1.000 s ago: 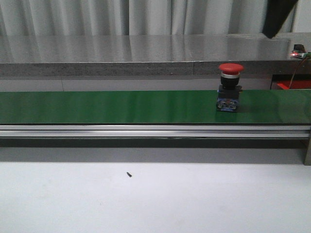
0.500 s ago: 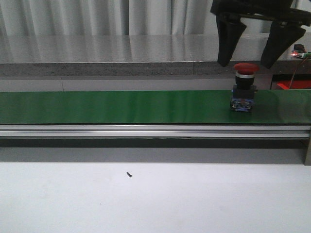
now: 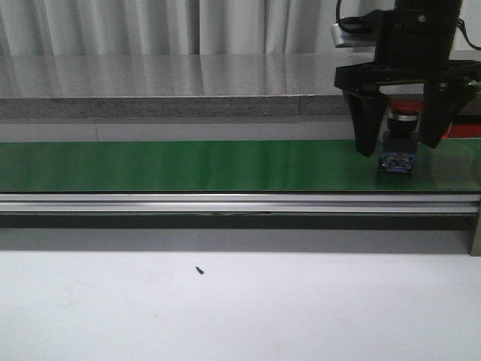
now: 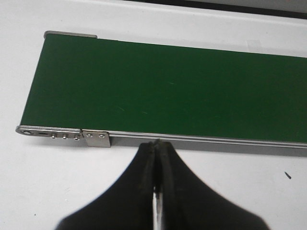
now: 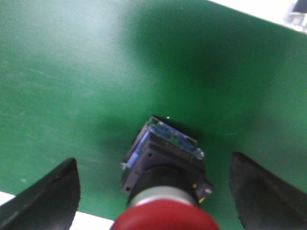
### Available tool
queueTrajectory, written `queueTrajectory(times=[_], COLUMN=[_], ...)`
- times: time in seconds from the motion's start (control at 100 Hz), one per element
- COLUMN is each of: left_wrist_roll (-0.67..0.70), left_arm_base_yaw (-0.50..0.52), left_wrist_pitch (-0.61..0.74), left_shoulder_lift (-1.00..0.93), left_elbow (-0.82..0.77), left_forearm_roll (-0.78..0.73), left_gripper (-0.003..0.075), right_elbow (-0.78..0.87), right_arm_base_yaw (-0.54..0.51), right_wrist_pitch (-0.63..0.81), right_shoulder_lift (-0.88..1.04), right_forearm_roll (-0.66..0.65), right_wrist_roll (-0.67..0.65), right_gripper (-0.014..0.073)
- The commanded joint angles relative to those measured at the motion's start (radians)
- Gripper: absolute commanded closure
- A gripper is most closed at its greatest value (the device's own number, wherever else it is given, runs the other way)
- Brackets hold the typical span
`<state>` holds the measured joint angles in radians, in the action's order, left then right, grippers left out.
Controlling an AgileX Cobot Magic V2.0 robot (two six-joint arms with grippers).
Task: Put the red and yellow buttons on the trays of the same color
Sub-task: 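Move the right gripper to the red button on the belt and grasp, then carry the red button with the right gripper into the red tray and release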
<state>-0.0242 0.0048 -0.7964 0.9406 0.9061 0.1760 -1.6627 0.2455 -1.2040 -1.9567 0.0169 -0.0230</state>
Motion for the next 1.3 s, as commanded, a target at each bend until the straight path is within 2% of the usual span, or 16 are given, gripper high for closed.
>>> queueTrajectory(times=[0.0, 0.12, 0.3, 0.37, 0.55, 0.7, 0.84, 1.1, 1.29], left_wrist_roll=[0.005, 0.005, 0.005, 0.005, 0.005, 0.005, 0.005, 0.005, 0.005], left_arm_base_yaw=[-0.007, -0.007, -0.007, -0.007, -0.007, -0.007, -0.007, -0.007, -0.007], left_wrist_pitch=[0.065, 0.065, 0.065, 0.065, 0.065, 0.067, 0.073, 0.083, 0.100], left_shoulder_lift=[-0.014, -0.014, -0.014, -0.014, -0.014, -0.014, -0.014, -0.014, -0.014], left_elbow=[0.027, 0.027, 0.027, 0.027, 0.027, 0.027, 0.027, 0.027, 0.027], left_forearm_roll=[0.013, 0.013, 0.013, 0.013, 0.013, 0.013, 0.013, 0.013, 0.013], left_gripper=[0.0740, 0.0740, 0.0740, 0.0740, 0.0740, 0.0740, 0.0740, 0.0740, 0.0740], right_elbow=[-0.031, -0.031, -0.031, -0.031, -0.031, -0.034, -0.034, -0.057, -0.060], right_arm_base_yaw=[-0.003, -0.013, -0.032, -0.039, -0.063, -0.132, -0.251, -0.526, -0.673], right_wrist_pitch=[-0.006, -0.019, -0.041, -0.039, -0.035, -0.008, 0.044, 0.013, 0.154], right_shoulder_lift=[0.049, 0.044, 0.045, 0.049, 0.078, 0.146, 0.210, 0.236, 0.229], right_forearm_roll=[-0.026, -0.029, -0.031, -0.031, -0.032, -0.064, -0.074, -0.073, -0.047], right_wrist_roll=[0.007, 0.005, 0.004, 0.004, 0.004, 0.004, 0.006, 0.057, 0.048], right_gripper=[-0.0032, 0.0008, 0.0277, 0.0340, 0.0343, 0.0343, 0.0343, 0.0343, 0.0343])
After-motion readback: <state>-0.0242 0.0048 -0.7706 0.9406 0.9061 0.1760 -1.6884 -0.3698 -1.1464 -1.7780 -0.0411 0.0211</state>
